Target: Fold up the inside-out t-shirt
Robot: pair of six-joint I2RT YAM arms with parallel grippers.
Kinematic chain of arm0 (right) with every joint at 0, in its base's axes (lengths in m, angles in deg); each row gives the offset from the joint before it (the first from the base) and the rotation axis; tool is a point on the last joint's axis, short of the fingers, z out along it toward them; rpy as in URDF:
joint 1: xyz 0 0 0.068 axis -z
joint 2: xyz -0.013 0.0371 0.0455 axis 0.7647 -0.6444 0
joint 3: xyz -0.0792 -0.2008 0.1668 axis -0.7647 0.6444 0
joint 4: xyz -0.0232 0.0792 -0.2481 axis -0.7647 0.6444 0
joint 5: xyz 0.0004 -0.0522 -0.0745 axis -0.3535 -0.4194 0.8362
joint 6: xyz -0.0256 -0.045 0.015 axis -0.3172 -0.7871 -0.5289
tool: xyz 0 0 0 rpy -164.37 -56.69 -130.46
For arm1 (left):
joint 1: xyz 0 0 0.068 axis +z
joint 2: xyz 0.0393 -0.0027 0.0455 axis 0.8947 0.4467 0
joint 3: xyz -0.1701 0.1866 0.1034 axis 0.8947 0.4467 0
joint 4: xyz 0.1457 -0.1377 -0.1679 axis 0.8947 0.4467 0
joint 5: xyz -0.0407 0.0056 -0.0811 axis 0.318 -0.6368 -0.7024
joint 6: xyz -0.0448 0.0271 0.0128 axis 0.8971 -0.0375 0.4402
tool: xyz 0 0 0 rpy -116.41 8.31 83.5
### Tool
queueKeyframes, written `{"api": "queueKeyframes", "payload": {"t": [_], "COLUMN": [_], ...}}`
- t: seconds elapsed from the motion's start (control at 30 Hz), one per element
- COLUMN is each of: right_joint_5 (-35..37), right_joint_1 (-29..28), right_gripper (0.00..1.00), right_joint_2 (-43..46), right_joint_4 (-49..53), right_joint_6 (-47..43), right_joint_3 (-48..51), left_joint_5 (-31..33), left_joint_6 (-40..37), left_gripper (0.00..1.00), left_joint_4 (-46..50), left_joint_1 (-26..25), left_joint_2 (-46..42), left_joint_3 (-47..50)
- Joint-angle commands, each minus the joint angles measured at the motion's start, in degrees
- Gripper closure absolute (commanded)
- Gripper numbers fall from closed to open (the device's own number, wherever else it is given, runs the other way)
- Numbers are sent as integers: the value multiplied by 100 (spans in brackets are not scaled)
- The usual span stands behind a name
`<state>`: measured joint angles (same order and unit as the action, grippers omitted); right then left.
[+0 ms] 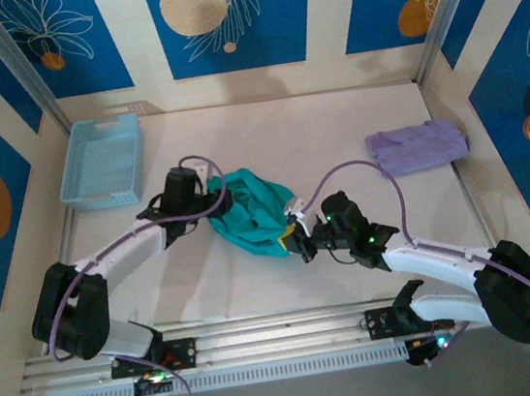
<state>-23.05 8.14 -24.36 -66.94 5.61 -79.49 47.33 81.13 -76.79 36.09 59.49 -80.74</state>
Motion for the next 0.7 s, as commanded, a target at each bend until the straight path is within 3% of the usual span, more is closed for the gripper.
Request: {"api": "queueKeyframes", "payload": {"t": [0.0, 0.17, 0.3, 0.4, 0.53, 0.67], "right_joint_5": [189, 264, 324, 536, 446, 612], "right_joint_1": [-71, -102, -105, -93, -105, -454], "right_gripper": [100, 100, 100, 100, 88, 70], "right_joint_2": [-48, -70, -43, 148, 536, 147], "right_joint_4": [-162, -103, -122, 82, 178, 673], "right_joint_6": [-136, -185, -197, -294, -534, -943], "right_joint_3": [-30, -83, -50, -67, 36, -253], "left_joint_5": [-136, -431, -419, -577, -1315, -2056], "left_joint_6": [-91, -76, -126, -155, 16, 110], "left_gripper": [40, 48, 78, 99, 100, 100], "left_joint_4": [256, 209, 60, -194, -1287, -1974], "left_joint_1": [-98, -176, -128, -11, 177, 182], "left_joint_2": [340, 905, 1161, 825, -372, -1127], "left_joint_3": [-256, -657, -945, -922, -338, -70]}}
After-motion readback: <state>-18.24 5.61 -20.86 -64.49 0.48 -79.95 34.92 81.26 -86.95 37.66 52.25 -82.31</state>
